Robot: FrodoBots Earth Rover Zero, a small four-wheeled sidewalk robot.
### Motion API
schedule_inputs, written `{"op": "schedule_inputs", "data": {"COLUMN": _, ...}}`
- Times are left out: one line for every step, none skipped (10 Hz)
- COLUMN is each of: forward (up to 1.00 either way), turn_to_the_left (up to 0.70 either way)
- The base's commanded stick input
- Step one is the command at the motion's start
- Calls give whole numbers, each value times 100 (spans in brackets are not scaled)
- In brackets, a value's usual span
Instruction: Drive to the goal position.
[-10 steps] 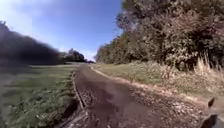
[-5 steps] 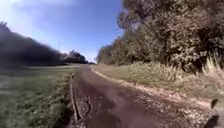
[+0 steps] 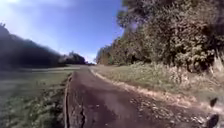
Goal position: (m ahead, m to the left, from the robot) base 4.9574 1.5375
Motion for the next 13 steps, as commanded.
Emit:
{"op": "schedule_inputs", "data": {"forward": 85, "turn_to_the_left": 0}}
{"op": "schedule_inputs", "data": {"forward": 85, "turn_to_the_left": 14}}
{"op": "schedule_inputs", "data": {"forward": 85, "turn_to_the_left": 24}}
{"op": "schedule_inputs", "data": {"forward": 85, "turn_to_the_left": 33}}
{"op": "schedule_inputs", "data": {"forward": 85, "turn_to_the_left": 34}}
{"op": "schedule_inputs", "data": {"forward": 85, "turn_to_the_left": 34}}
{"op": "schedule_inputs", "data": {"forward": 85, "turn_to_the_left": 34}}
{"op": "schedule_inputs", "data": {"forward": 85, "turn_to_the_left": 34}}
{"op": "schedule_inputs", "data": {"forward": 85, "turn_to_the_left": 34}}
{"op": "schedule_inputs", "data": {"forward": 85, "turn_to_the_left": 34}}
{"op": "schedule_inputs", "data": {"forward": 85, "turn_to_the_left": 9}}
{"op": "schedule_inputs", "data": {"forward": 85, "turn_to_the_left": 5}}
{"op": "schedule_inputs", "data": {"forward": 85, "turn_to_the_left": 1}}
